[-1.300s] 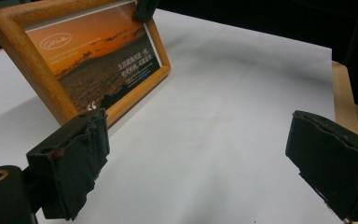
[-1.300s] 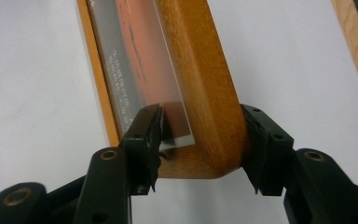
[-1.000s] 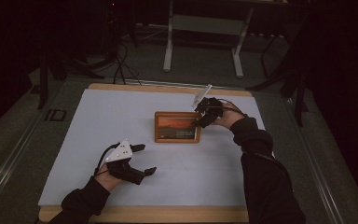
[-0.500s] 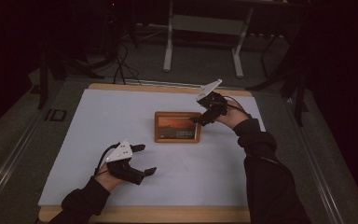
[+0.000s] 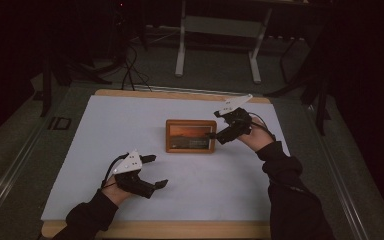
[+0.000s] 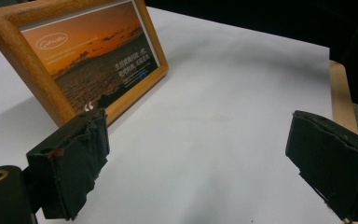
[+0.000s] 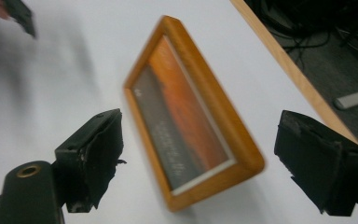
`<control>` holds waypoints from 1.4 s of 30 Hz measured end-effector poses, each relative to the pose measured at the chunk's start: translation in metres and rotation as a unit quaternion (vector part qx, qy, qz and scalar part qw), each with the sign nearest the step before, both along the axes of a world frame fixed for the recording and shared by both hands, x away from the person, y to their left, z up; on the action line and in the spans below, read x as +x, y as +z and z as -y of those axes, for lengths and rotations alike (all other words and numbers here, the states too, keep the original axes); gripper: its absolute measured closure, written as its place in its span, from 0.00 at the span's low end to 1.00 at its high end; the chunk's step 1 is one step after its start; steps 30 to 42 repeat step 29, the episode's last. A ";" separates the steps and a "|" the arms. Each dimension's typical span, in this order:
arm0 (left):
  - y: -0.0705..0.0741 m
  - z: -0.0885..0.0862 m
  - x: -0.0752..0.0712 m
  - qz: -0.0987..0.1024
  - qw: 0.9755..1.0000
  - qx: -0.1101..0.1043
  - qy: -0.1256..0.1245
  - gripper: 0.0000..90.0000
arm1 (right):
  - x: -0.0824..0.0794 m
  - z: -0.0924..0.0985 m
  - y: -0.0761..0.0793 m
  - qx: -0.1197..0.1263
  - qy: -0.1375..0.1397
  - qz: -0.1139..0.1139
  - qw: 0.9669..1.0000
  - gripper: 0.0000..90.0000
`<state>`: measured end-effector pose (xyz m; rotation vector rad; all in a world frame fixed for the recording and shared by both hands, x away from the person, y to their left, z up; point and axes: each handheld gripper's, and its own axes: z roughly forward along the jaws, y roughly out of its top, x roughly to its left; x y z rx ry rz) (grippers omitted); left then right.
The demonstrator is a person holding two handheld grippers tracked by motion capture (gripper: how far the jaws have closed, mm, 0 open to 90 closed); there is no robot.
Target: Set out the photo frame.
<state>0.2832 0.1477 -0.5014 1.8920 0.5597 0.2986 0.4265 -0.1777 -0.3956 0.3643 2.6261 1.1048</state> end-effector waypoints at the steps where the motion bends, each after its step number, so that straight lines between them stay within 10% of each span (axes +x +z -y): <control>1: 0.000 0.000 0.000 0.000 1.000 0.000 0.000 0.07 | 0.000 0.000 0.000 0.000 0.000 0.000 1.000 0.16; 27: 0.000 0.000 -0.001 0.001 1.000 0.002 -0.001 0.07 | -0.067 0.011 -0.089 0.039 -0.009 -0.041 0.998 0.17; 42: 0.001 0.000 -0.001 0.002 1.000 0.003 -0.001 0.07 | -0.068 0.012 -0.094 0.045 -0.011 -0.044 0.998 0.17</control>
